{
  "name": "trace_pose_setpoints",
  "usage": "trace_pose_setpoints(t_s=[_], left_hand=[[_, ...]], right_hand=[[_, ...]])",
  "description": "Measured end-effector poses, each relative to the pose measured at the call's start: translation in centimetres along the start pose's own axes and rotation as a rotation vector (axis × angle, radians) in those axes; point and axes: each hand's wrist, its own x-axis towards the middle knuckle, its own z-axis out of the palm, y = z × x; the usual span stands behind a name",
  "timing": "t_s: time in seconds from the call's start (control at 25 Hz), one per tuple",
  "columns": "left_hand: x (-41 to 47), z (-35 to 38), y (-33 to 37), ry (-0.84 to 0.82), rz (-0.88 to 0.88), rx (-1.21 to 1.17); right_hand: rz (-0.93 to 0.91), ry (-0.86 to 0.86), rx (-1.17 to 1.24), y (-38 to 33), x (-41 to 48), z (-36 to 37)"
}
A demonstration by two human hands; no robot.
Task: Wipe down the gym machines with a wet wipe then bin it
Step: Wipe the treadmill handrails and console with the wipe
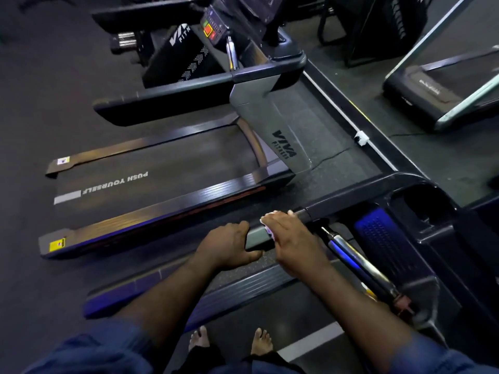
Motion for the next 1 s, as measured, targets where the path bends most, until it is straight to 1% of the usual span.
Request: trace_pose_setpoints(t_s=[0.04,0.08,0.2,0.24,0.28,0.32,0.4,0.44,0.48,0.52,0.56,0.64,0.68,0.72,0.76,0.84,0.88,0.92,0.96,1.0], left_hand=[[-0.1,0.0,-0.1,0.0,0.011,-0.008],[-0.5,-0.1,-0.5,0.0,0.02,-0.016],[-1.7,-0.1,-1.8,-0.028,0.046,-0.059],[-2.2,-0.1,-2.7,-0.057,0.058,-0.077],[-2.8,-0.3,-3.7,-0.088,0.072,-0.085],[-3.5,-0.4,-4.9,-0.116,0.076,-0.086],[-5.1,-0.7,-7.4,-0.142,0.051,-0.083],[-5.9,-0.7,-8.3,-0.141,0.033,-0.071],[-6.6,-0.6,-9.0,-0.135,0.027,-0.046],[-7.1,-0.5,-9.4,-0.114,0.037,-0.022],[-7.3,-0.4,-9.7,-0.09,0.055,-0.009],[-7.0,-0.4,-9.9,-0.072,0.096,-0.013],[-6.8,-0.5,-9.9,-0.068,0.104,-0.026],[-6.9,-0.5,-10.0,-0.07,0.105,-0.042],[-7.1,-0.5,-10.1,-0.066,0.104,-0.049],[-7.4,-0.2,-10.1,-0.057,0.105,-0.026],[-7.5,-0.3,-10.2,-0.055,0.111,-0.022],[-7.7,-0.3,-10.5,-0.054,0.115,-0.027],[-7.9,-0.3,-10.9,-0.06,0.113,-0.034],[-8.3,-0.4,-11.2,-0.075,0.102,-0.035]], right_hand=[[-0.023,-0.004,-0.058,0.3,-0.2,-0.7],[0.022,0.014,-0.112,0.9,-0.2,-1.3],[0.38,0.101,-0.191,2.5,0.8,-2.1],[0.42,0.105,-0.215,1.3,1.5,-1.3],[0.4,0.086,-0.224,-0.8,2.0,-0.2],[0.338,0.053,-0.182,-3.5,2.1,0.8],[0.171,-0.059,-0.093,-7.6,0.3,2.4],[0.088,-0.115,-0.1,-8.2,-1.4,2.5],[0.047,-0.143,-0.169,-8.1,-2.6,2.2],[0.057,-0.125,-0.254,-7.1,-3.1,1.8],[0.147,-0.093,-0.31,-6.3,-3.1,1.6],[0.463,-0.023,-0.335,-5.6,-1.5,1.3],[0.564,-0.008,-0.302,-6.4,-0.3,1.8],[0.562,-0.008,-0.267,-8.5,0.6,2.6],[0.489,-0.035,-0.233,-11.1,0.9,3.6],[0.264,-0.129,-0.202,-15.0,-1.4,5.0],[0.184,-0.149,-0.207,-15.0,-2.9,4.8],[0.167,-0.144,-0.218,-13.7,-3.6,4.1],[0.224,-0.111,-0.26,-11.8,-3.6,3.7],[0.368,-0.073,-0.301,-10.1,-3.1,2.9]])
